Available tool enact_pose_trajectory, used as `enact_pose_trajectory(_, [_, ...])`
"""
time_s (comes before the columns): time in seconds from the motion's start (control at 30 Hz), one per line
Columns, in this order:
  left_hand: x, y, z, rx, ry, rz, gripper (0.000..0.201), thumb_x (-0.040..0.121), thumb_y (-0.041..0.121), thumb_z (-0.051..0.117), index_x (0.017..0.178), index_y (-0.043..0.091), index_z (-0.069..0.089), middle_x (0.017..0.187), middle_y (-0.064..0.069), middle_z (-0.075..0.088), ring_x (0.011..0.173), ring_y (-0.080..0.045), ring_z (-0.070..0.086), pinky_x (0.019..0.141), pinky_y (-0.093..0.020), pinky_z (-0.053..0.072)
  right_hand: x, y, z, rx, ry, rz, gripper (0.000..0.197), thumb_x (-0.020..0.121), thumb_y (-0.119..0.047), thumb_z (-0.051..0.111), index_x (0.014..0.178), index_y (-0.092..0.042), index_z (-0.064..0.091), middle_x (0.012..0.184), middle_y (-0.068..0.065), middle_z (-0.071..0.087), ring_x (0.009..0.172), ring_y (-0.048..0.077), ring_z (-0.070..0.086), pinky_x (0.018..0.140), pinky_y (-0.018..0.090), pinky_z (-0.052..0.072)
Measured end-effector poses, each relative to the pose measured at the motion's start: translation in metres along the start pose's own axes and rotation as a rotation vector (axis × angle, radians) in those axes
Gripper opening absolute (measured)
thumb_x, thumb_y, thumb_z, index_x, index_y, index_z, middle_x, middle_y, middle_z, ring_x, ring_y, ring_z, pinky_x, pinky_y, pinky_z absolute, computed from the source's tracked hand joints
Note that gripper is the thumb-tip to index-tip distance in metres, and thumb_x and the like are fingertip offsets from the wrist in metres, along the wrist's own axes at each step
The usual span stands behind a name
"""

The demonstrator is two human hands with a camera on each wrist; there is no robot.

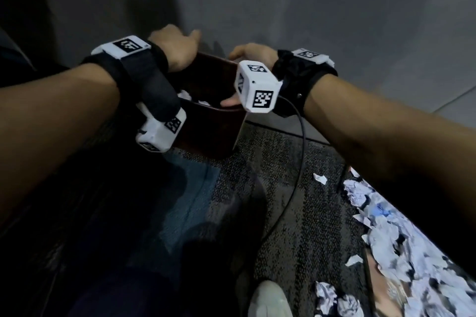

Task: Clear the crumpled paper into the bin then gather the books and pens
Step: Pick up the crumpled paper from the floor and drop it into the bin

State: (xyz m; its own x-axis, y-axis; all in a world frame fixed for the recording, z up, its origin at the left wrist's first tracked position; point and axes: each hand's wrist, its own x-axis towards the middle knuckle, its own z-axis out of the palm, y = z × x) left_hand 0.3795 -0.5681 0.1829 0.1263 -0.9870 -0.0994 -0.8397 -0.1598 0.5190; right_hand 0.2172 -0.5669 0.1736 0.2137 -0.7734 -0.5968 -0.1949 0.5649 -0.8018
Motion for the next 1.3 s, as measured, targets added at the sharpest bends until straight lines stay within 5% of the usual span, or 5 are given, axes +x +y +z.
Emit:
enact_pose_trajectory(0.37, [-0.163,0.094,0.149,0.029,-0.424,1.103,0.021,0.082,0.021,0.052,0.101,0.022,0.061,0.096,-0.006,0.065,0.090,-0.029,0.061,0.079,-0.037,0.049,-0.202,0.180,-0.111,-0.041,0.457,0.107,0.017,0.096,-0.022,0.046,0.094,-0.013,0.060,0.082,0.007,0.067,0.062,0.020,0.063,0.058,0.025,0.049])
enact_pose_trajectory(0.63, [-0.300,0.055,0.316,0.589,-1.158,1.228,0.114,0.062,0.076,0.066,0.140,0.057,-0.015,0.158,-0.001,-0.014,0.145,-0.039,0.008,0.109,-0.056,0.032,-0.323,0.378,-0.141,-0.433,0.522,0.505,0.041,0.086,-0.030,0.069,0.123,-0.019,0.054,0.107,0.004,0.058,0.079,0.016,0.063,0.069,0.031,0.054])
enact_pose_trajectory(0.73, [-0.330,0.032,0.344,0.629,-1.076,1.420,0.120,0.062,0.076,0.065,0.134,0.057,-0.030,0.155,0.001,-0.030,0.146,-0.038,-0.009,0.108,-0.065,0.026,-0.343,0.448,-0.107,-0.768,0.369,0.533,0.107,0.068,-0.055,0.077,0.151,-0.038,0.012,0.155,0.008,0.015,0.135,0.038,0.036,0.108,0.053,0.037])
enact_pose_trajectory(0.87, [-0.359,0.004,0.360,0.604,-0.866,1.501,0.114,0.067,0.080,0.054,0.138,0.050,-0.030,0.156,-0.004,-0.030,0.146,-0.038,-0.012,0.110,-0.067,0.002,-0.349,0.506,-0.049,-0.926,0.300,0.436,0.132,0.057,-0.067,0.077,0.141,-0.053,-0.024,0.155,0.000,-0.031,0.141,0.046,0.019,0.093,0.064,0.045])
enact_pose_trajectory(1.3, [-0.379,0.019,0.404,0.252,-0.633,1.626,0.033,0.079,0.043,0.057,0.108,0.029,0.047,0.121,-0.013,0.046,0.103,-0.032,0.043,0.071,-0.047,0.046,-0.350,0.565,-0.020,-0.826,0.667,0.192,0.064,0.073,-0.042,0.075,0.122,-0.017,0.043,0.121,0.017,0.043,0.102,0.034,0.047,0.082,0.045,0.050])
